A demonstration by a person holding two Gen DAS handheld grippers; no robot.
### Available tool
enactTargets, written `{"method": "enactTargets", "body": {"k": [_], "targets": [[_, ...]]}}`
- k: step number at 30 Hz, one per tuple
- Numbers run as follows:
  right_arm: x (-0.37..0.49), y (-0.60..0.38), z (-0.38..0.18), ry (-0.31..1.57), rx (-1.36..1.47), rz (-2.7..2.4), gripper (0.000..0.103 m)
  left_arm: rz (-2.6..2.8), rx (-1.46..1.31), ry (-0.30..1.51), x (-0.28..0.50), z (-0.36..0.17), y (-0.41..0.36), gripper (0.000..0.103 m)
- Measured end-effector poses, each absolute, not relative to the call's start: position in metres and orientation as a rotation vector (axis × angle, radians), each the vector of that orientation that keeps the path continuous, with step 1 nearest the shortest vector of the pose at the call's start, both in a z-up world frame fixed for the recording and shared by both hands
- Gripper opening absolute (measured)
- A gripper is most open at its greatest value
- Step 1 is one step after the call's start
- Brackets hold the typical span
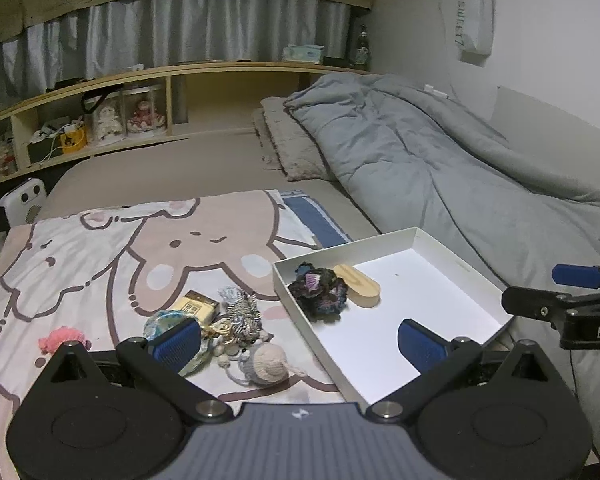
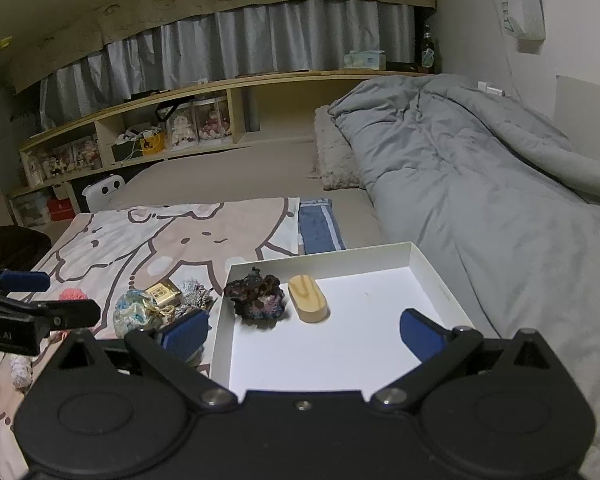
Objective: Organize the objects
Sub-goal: 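Withdraw both open tools from the white box toward the remaining toys, then grasp the white yarn skein with the left tool while the right tool grasps the grey crocheted mouse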
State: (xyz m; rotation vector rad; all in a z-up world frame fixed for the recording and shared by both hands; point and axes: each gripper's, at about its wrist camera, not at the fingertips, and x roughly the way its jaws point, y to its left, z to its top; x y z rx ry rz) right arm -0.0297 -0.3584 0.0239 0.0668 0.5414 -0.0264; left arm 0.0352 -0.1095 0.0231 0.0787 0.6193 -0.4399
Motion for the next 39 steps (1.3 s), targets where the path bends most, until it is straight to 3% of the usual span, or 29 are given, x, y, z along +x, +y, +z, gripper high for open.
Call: {"method": "enactTargets", "body": {"k": [39], "targets": [[0.045, -0.236, 0.0, 0.566, 0.066, 0.184, 0.103, -0.022, -0.023, 0.598, 0.048, 0.013, 0.066, 0.103]]}}
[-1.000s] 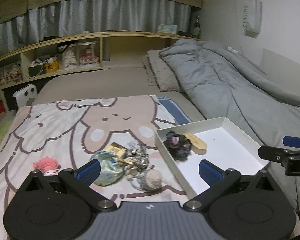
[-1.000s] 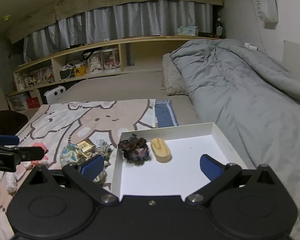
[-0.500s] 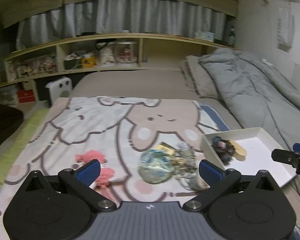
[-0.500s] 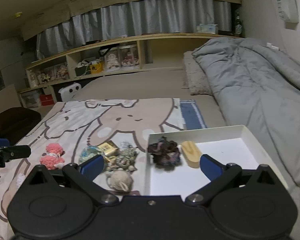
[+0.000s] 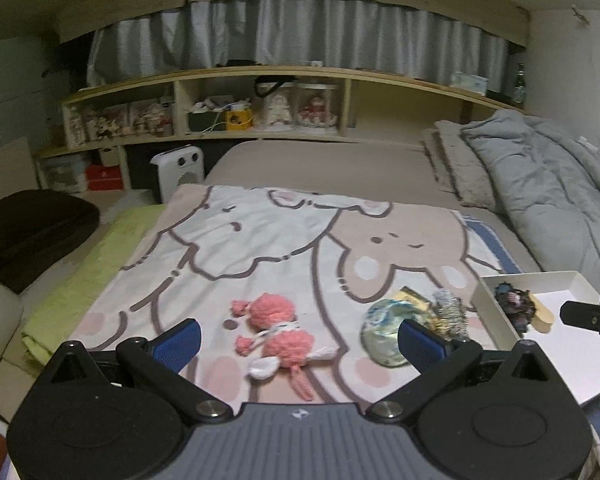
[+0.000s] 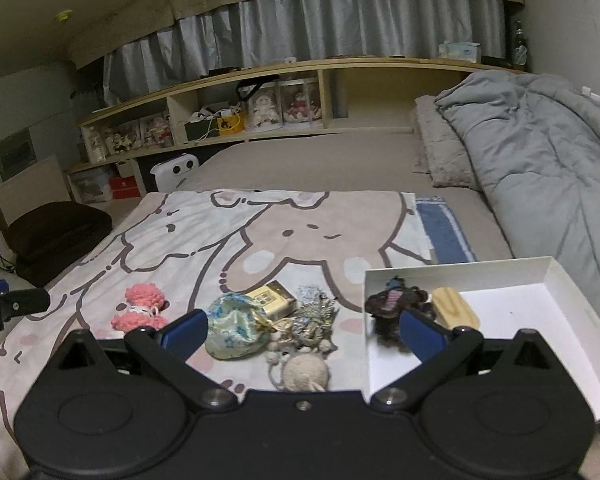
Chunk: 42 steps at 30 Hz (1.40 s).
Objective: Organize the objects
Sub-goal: 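Grasp the white yarn skein with the left tool while the right tool grasps the grey crocheted mouse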
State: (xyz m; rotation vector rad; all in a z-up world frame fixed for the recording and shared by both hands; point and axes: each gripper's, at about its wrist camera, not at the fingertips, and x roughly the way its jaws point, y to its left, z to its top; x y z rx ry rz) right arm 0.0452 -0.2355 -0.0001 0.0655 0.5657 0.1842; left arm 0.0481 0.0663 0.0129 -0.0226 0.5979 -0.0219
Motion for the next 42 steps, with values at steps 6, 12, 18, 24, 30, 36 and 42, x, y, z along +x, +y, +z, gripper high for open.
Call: {"method": "enactTargets", "body": {"k": [6, 12, 18, 24, 30, 36, 42], "targets": [[0.055, -0.225, -0.008, 0.59, 0.065, 0.197, 0.103, 0.011, -0.032, 0.619, 0.051, 0.001, 0.082, 0.103], [0.056, -0.218, -0.021, 0.553, 0.011, 0.177, 0.103, 0.076, -0.014, 0.679, 0.062, -0.017, 0.093, 0.103], [0.079, -0.222, -0.045, 0.591, 0.019, 0.141, 0.103, 0.115, -0.114, 0.776, 0.075, -0.035, 0.115, 0.101], [0.09, -0.218, -0.071, 0.625, -0.021, 0.164, 0.103, 0.17, -0.228, 0.885, 0.087, -0.059, 0.127, 0.095], [0.099, -0.212, -0.085, 0.628, -0.131, 0.195, 0.087, 0.201, -0.387, 0.962, 0.09, -0.08, 0.137, 0.084], [0.104, -0.201, -0.098, 0.693, -0.24, 0.276, 0.071, 0.246, -0.463, 1.013, 0.091, -0.093, 0.143, 0.077], [0.108, -0.189, -0.112, 0.725, -0.341, 0.306, 0.068, 0.27, -0.501, 1.074, 0.095, -0.111, 0.147, 0.069]]}}
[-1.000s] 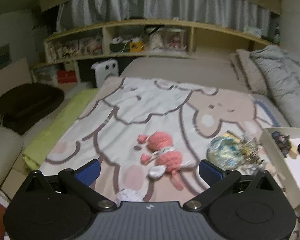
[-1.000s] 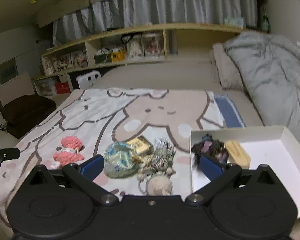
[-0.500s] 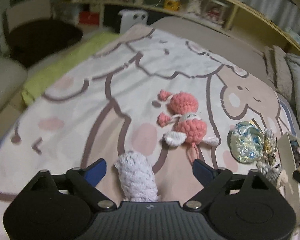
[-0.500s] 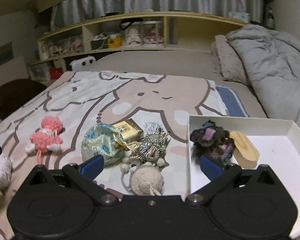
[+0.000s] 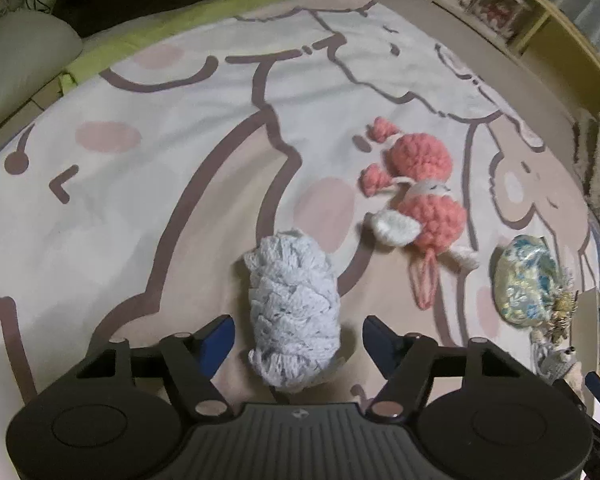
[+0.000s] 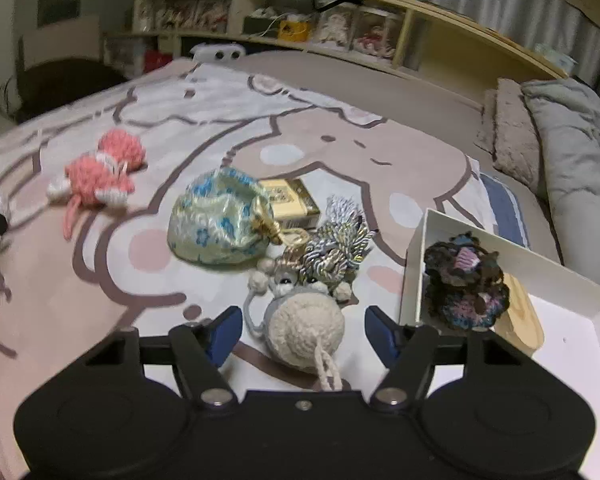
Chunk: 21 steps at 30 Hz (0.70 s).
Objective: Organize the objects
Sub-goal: 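Grasp the white yarn skein with the left tool while the right tool grasps the grey crocheted mouse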
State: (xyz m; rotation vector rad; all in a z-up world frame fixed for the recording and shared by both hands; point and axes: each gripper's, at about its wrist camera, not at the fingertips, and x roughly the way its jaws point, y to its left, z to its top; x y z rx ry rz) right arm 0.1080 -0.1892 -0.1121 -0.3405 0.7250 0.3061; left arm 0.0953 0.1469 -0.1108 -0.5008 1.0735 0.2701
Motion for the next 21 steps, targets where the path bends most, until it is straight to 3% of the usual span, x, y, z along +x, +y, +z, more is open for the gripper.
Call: {"method": "enactTargets", "body": {"k": [7, 10, 13, 21], "targets": [[0.114, -0.184, -0.123, 0.749, -0.392, 0.315, 0.058, 0.27, -0.458, 1.075, 0.1, -0.115, 0.141, 0.067], [0.117, -0.186, -0.125, 0.752, -0.379, 0.306, 0.054, 0.272, -0.435, 1.073, 0.101, -0.115, 0.139, 0.06], [0.119, -0.187, -0.126, 0.753, -0.37, 0.308, 0.052, 0.284, -0.42, 1.069, 0.101, -0.115, 0.14, 0.044], [0.118, -0.191, -0.117, 0.776, -0.289, 0.303, 0.046, 0.26, -0.411, 1.039, 0.097, -0.109, 0.138, 0.039]]}}
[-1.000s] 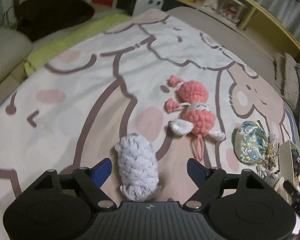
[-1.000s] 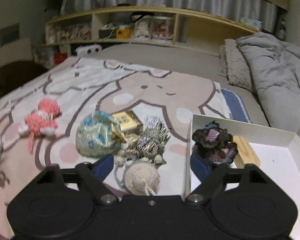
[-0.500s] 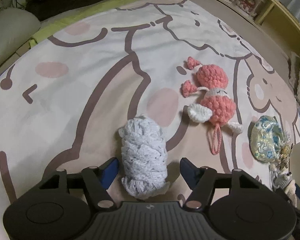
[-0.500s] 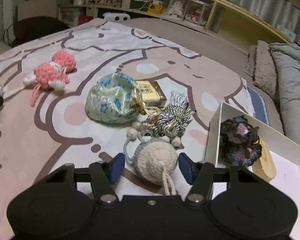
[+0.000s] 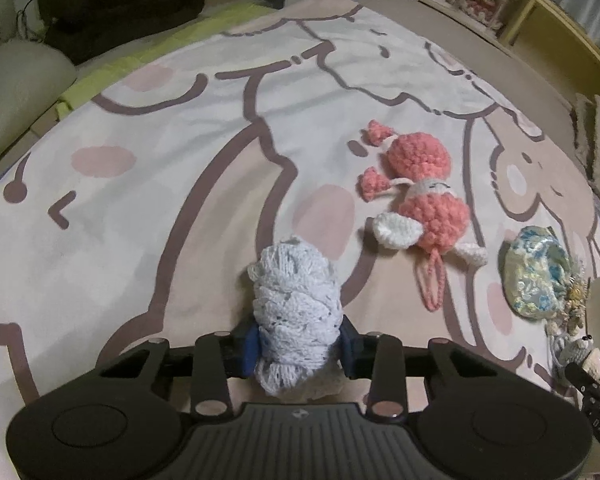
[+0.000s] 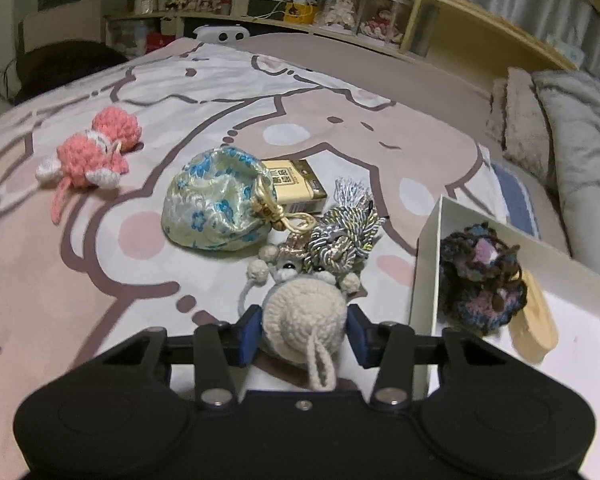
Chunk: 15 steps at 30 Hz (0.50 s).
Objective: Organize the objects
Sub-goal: 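Carry the skein and mouse into the white box and open both tools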
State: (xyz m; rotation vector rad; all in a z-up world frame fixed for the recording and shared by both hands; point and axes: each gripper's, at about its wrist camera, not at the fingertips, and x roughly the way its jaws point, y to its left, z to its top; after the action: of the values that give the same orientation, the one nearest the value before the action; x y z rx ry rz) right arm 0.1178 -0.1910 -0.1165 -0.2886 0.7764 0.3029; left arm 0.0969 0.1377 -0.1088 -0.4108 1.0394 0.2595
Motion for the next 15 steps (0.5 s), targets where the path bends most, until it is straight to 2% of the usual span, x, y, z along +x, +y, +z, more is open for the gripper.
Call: {"method": "enactTargets", "body": {"k": [15], "targets": [[0.099, -0.2, -0.084, 0.81, -0.04, 0.321, 0.046, 0.118, -0.278, 0.92, 0.087, -0.078, 0.104, 0.039]]}}
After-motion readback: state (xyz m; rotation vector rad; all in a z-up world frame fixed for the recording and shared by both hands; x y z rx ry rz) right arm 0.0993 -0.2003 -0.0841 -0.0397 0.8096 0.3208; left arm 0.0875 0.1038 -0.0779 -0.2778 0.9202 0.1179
